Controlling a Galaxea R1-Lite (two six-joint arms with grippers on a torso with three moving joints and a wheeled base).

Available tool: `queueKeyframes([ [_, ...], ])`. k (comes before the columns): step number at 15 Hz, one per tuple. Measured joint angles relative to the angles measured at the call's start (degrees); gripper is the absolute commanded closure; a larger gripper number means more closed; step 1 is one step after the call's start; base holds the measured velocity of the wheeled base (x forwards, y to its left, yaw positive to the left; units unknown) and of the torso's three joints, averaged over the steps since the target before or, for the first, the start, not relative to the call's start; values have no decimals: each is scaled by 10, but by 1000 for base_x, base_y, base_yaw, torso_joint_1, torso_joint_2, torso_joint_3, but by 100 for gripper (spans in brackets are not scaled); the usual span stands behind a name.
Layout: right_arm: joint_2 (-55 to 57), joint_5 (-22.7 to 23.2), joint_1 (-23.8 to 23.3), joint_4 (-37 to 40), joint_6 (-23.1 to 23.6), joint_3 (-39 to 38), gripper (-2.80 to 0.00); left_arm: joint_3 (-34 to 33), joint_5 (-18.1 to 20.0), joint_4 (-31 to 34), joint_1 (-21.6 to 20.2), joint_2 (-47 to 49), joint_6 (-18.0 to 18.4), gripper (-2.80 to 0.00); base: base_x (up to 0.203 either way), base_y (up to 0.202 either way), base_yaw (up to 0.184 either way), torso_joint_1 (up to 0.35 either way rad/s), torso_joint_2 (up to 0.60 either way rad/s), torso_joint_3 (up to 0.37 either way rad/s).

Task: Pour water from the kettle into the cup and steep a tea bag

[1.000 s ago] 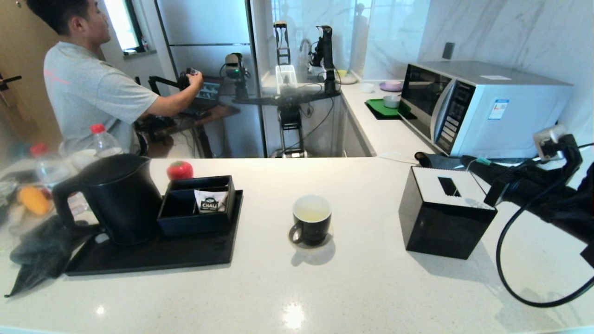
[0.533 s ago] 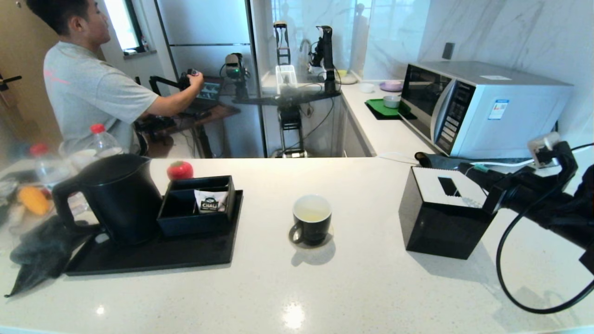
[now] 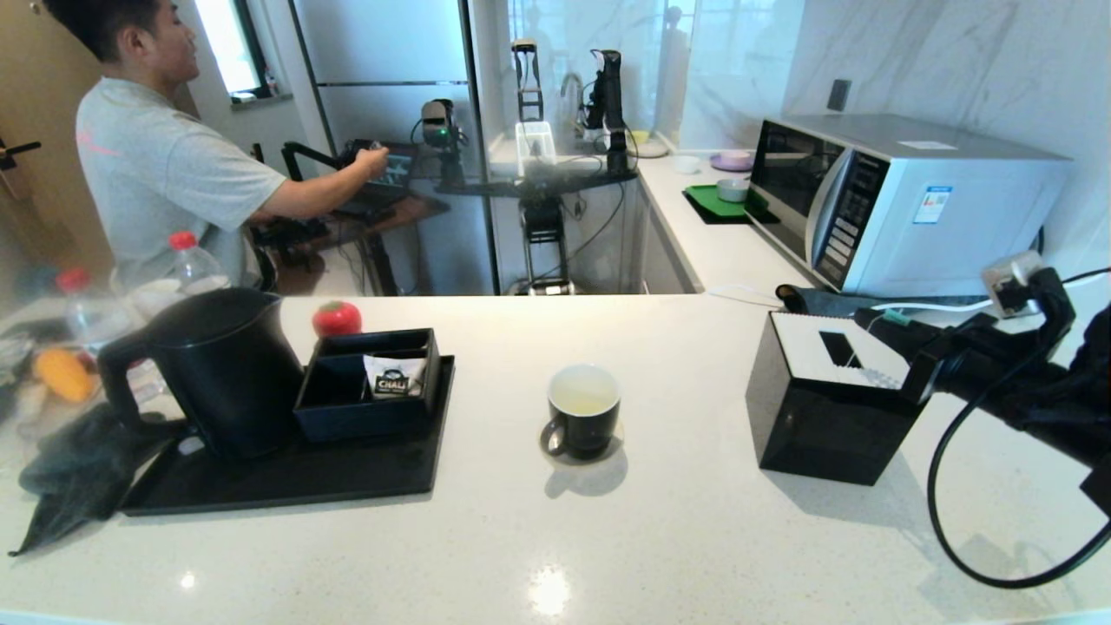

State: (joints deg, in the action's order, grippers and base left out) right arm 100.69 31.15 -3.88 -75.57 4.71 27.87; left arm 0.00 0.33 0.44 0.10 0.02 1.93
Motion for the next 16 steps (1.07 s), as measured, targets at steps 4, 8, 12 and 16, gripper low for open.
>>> queueKeyframes([
  [4,0,-1,0,0,0,0,0,0,0,0,0,0,0,0,0,0,0,0,0,0],
  [8,0,-1,0,1,0,-1,0,0,0,0,0,0,0,0,0,0,0,0,0,0],
  [12,0,-1,0,1,0,-1,-280,0,0,0,0,0,0,0,0,0,0,0,0,0],
  [16,3,-4,-8,3,-1,0,-280,0,0,0,0,0,0,0,0,0,0,0,0,0],
])
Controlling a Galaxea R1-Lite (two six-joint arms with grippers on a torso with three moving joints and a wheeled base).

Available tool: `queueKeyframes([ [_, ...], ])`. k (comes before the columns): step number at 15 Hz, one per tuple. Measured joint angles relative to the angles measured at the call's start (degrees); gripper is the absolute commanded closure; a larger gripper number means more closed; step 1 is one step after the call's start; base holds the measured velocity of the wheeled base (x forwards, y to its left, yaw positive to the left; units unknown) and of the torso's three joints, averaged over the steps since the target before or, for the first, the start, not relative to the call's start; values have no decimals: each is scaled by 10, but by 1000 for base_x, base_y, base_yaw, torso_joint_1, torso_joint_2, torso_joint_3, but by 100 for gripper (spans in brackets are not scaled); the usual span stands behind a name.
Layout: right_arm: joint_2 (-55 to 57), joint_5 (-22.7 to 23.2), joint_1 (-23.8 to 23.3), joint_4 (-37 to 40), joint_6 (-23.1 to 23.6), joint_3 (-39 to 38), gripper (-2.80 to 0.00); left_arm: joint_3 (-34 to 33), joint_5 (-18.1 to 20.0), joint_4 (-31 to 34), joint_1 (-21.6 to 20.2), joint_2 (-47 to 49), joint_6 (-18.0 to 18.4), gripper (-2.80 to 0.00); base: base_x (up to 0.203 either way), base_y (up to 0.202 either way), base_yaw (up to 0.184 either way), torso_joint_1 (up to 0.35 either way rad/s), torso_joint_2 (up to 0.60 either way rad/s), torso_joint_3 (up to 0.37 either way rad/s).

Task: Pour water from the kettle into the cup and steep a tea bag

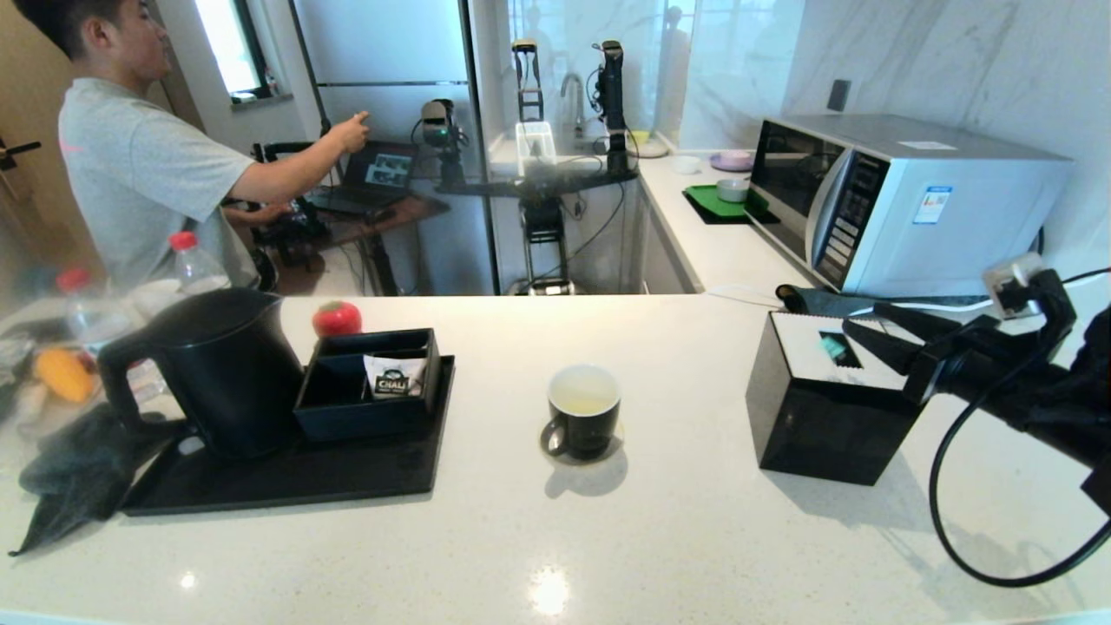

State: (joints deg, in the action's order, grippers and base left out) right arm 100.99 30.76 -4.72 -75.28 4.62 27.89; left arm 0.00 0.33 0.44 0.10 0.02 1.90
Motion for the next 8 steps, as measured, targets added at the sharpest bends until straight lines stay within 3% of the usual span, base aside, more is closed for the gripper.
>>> queueKeyframes([
  [8,9,0,-70,-2,23,11,-280,0,0,0,0,0,0,0,0,0,0,0,0,0],
])
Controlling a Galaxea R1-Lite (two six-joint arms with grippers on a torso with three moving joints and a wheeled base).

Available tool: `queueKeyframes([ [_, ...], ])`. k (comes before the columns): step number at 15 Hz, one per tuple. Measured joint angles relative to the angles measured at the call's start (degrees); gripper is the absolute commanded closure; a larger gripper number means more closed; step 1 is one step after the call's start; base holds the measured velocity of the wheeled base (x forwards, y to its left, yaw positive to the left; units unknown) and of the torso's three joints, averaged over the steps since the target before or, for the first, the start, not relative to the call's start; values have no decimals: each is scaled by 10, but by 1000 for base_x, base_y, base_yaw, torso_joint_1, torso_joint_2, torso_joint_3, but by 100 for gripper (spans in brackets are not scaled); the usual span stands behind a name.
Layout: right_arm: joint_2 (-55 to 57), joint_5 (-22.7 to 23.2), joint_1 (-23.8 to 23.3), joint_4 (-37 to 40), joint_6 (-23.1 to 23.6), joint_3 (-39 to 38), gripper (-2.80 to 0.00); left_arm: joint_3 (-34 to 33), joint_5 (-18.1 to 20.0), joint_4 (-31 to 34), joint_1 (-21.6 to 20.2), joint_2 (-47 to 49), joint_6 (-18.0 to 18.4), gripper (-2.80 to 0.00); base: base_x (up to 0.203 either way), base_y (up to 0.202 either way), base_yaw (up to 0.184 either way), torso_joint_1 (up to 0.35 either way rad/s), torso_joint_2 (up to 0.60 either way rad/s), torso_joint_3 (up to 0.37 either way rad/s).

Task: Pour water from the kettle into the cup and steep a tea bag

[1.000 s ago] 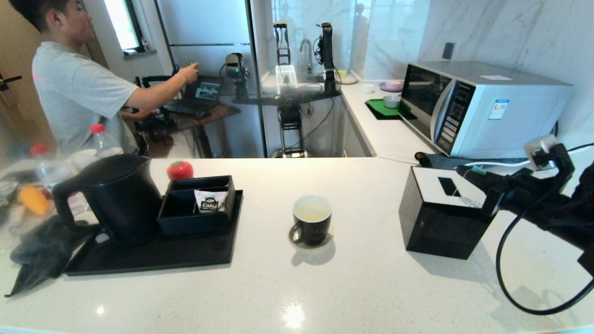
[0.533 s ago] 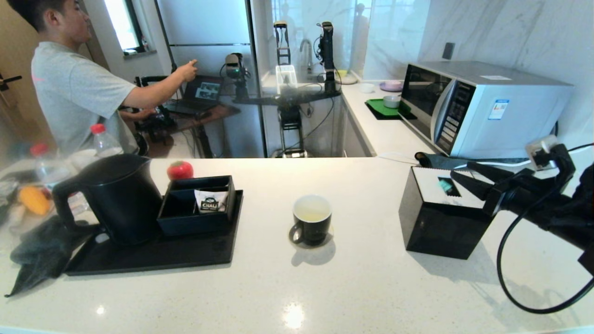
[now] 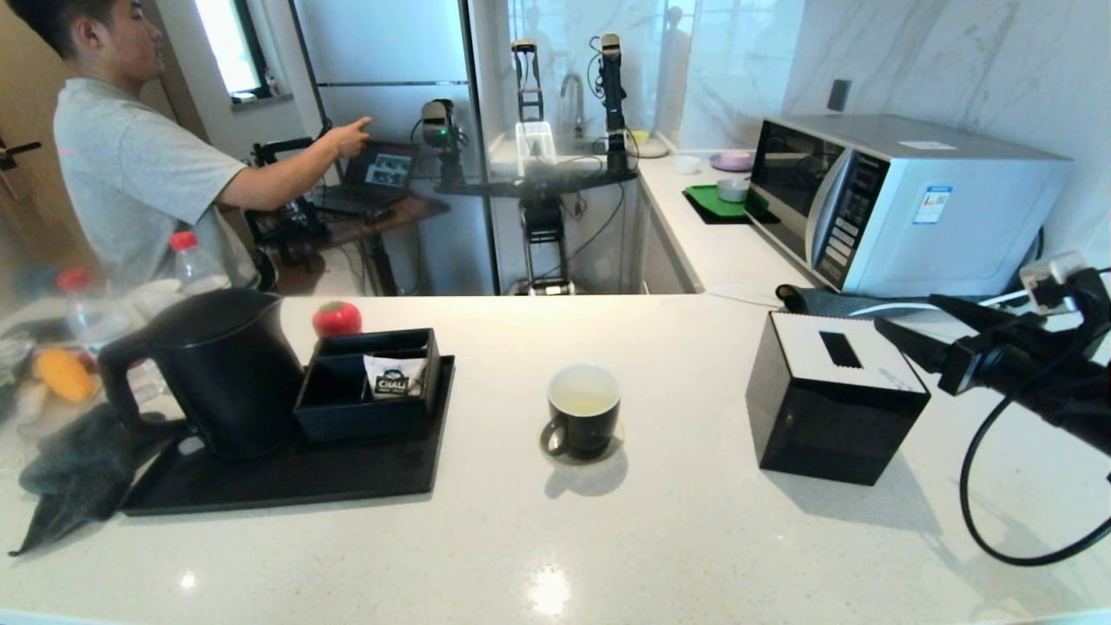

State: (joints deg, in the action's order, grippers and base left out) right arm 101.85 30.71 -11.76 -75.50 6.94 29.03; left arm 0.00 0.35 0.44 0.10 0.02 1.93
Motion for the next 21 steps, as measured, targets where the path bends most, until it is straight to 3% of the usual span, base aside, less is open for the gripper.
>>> queueKeyframes([
  [14,-51,3,-14,-41,-6,-37,-280,0,0,0,0,0,0,0,0,0,0,0,0,0],
  [15,-58,3,-14,-41,-6,-41,-65,0,0,0,0,0,0,0,0,0,0,0,0,0],
  [16,-67,4,-14,-43,-6,-48,0,0,0,0,0,0,0,0,0,0,0,0,0,0],
  [21,-128,1,-13,-43,-5,-104,0,0,0,0,0,0,0,0,0,0,0,0,0,0],
])
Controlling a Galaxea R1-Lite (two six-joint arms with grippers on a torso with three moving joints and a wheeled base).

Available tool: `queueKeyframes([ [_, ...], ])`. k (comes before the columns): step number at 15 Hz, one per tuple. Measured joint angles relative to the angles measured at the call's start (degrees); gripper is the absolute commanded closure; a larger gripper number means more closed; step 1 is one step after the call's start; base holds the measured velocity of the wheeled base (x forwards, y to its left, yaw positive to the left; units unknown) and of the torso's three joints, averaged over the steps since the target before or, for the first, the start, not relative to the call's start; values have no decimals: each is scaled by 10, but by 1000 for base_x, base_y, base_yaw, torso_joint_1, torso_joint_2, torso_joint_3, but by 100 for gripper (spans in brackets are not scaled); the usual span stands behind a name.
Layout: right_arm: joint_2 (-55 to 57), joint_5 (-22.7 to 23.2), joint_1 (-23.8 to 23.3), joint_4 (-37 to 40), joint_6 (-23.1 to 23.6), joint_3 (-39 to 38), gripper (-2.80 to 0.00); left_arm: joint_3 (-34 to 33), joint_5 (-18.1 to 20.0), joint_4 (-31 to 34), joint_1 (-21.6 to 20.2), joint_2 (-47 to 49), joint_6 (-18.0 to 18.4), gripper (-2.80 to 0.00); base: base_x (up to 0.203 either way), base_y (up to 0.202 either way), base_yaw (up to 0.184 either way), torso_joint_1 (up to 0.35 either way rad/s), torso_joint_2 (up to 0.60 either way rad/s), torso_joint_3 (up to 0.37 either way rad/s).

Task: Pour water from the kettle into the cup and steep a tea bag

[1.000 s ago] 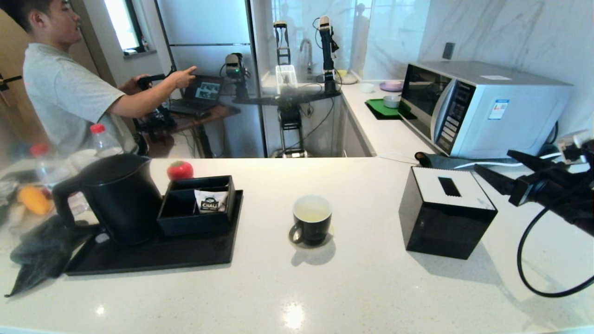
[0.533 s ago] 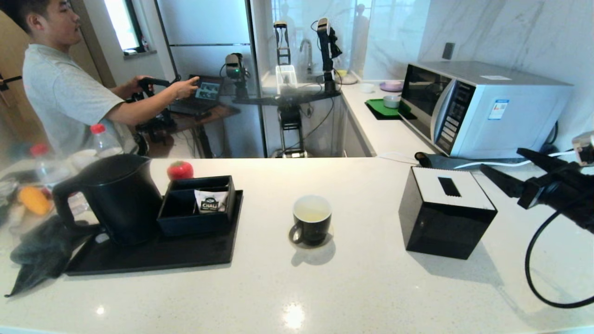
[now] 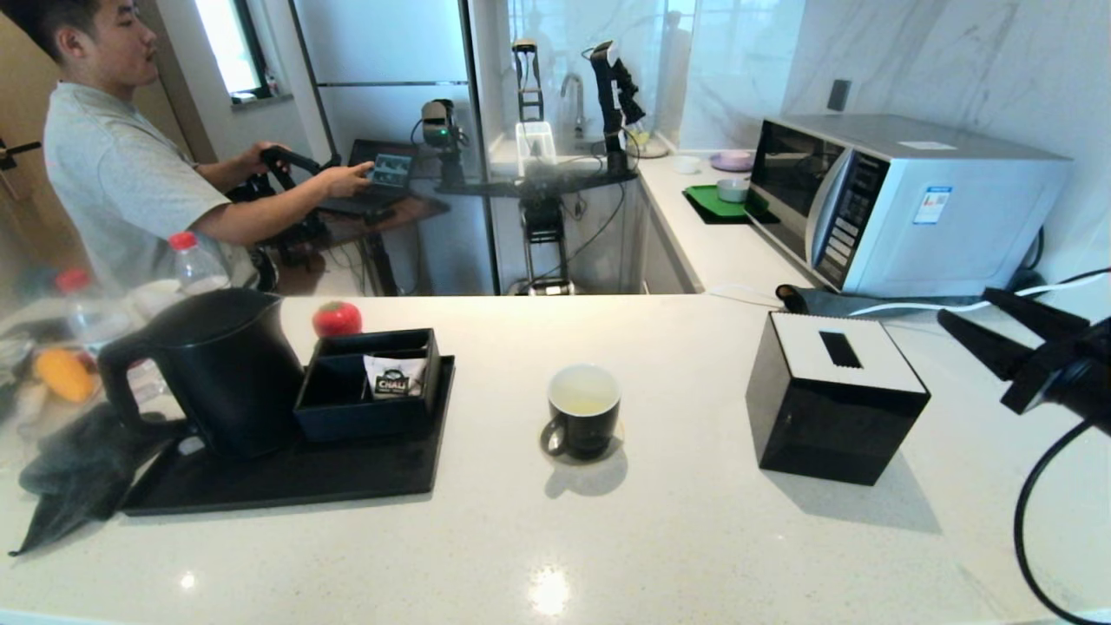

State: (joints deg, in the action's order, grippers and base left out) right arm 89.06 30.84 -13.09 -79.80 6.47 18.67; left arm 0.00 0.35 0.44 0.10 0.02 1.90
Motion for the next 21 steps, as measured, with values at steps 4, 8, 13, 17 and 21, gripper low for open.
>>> queueKeyframes([
  [4,-96,-24,-8,22,-13,-49,0,0,0,0,0,0,0,0,0,0,0,0,0,0],
  [8,-246,-84,-9,126,-36,-80,0,0,0,0,0,0,0,0,0,0,0,0,0,0],
  [13,-476,-210,64,339,-40,-109,0,0,0,0,0,0,0,0,0,0,0,0,0,0],
  [17,-649,-266,97,536,-37,-127,0,0,0,0,0,0,0,0,0,0,0,0,0,0],
  [21,-766,-288,121,662,-14,-176,0,0,0,0,0,0,0,0,0,0,0,0,0,0],
])
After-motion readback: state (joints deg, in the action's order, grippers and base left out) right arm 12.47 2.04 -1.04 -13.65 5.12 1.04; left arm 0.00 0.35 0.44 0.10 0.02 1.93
